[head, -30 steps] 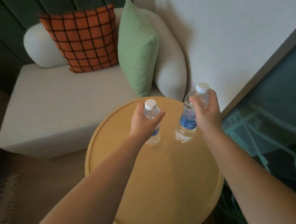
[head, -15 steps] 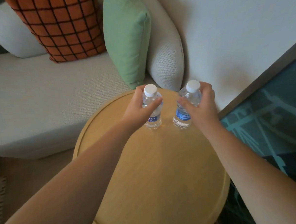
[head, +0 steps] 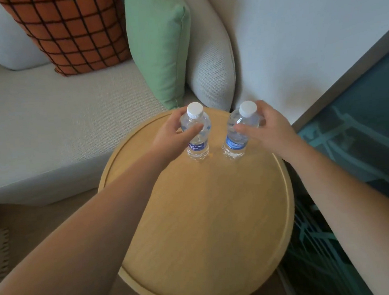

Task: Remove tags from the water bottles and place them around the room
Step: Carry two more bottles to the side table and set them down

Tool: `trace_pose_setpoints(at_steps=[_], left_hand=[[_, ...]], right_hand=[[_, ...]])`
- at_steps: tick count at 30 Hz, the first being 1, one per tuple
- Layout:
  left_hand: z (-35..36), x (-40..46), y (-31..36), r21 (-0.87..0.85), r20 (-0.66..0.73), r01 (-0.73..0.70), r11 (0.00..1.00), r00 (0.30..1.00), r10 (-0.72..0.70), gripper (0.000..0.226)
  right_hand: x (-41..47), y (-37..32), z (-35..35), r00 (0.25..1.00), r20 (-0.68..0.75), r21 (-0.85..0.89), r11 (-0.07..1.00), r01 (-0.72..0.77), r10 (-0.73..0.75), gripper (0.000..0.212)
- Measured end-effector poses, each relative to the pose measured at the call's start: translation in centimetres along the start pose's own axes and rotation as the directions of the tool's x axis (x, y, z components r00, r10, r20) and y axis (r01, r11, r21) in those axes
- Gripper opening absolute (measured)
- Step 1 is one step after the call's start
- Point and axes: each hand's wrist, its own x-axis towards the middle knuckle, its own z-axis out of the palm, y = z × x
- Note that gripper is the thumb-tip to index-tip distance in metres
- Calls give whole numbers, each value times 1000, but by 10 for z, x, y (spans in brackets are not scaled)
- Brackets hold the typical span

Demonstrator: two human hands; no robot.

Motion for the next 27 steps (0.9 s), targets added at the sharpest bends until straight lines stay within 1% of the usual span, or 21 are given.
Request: trace_pose_setpoints(at_steps=[2,3,4,5,6,8,9,10,11,12,13,14,15,16,18,19,20,22,24,27], left_hand=[[3,1,-1,20,-24,-10,1000,1000,10,53],[5,2,-1,29,-31,-16,999,999,17,53],[7,2,-2,35,-34,-21,999,999,22,52],[8,2,-2,38,-34,-24,999,999,26,51],[9,3,-3,41,-34,-26,999,999,27,51],[10,4,-3,58,-35,-30,998,999,32,52],[10,5,-3,67,-35,-35,997,999,38,52],[11,5,-3,74,-34,-41,996,998,43,51],[12,6,-3,79,-33,-46,996,998,48,50],[13,7,-2,82,-31,-50,995,998,53,50],[14,8,-2,87,-30,-55,995,998,58,50],[15,8,-2,91,-30,-61,994,998,64,50],[17,9,-2,96,-30,-66,993,997,69,50],[18,10,-2,98,-29,-69,993,997,72,48],[21,10,-1,96,-31,-72,993,997,75,42],[22,9,0,92,-33,-73,993,997,76,40],[23,9,0,83,-34,-74,994,996,77,39],[25,8,1,60,-34,-68,996,997,70,40],[27,6,1,48,-39,-64,997,997,66,40],[29,9,2,39,-36,-60,997,997,62,44]], right_hand=[[1,1,4,991,-137,-153,988,-26,5,54],[2,1,6,985,-173,-217,975,-53,15,61],[2,3,7,985,-170,-247,967,-63,21,68],[2,4,7,991,-129,-227,972,-57,28,72],[1,6,5,997,-65,-157,987,-39,30,74],[-5,10,-1,998,60,73,997,-30,25,73],[-8,13,-4,996,86,164,986,-32,18,69],[-10,14,-5,997,71,182,983,-36,23,63],[-11,14,-4,999,26,144,989,-46,42,59],[-11,13,-3,997,-37,68,996,-61,63,59],[-10,11,0,992,-98,-13,997,-82,81,63],[-9,10,1,987,-130,-56,993,-102,94,70],[-8,10,2,987,-123,-44,993,-112,106,75],[-8,9,2,991,-75,19,994,-110,111,78],[-9,11,-3,994,69,200,975,-95,82,73],[-10,12,-5,992,110,238,967,-88,63,69],[-10,13,-8,993,108,224,971,-79,56,65],[-11,11,-8,997,17,133,989,-70,69,63],[-13,11,-4,992,-97,85,994,-69,78,63],[-20,14,-1,966,-231,151,985,-83,116,59]])
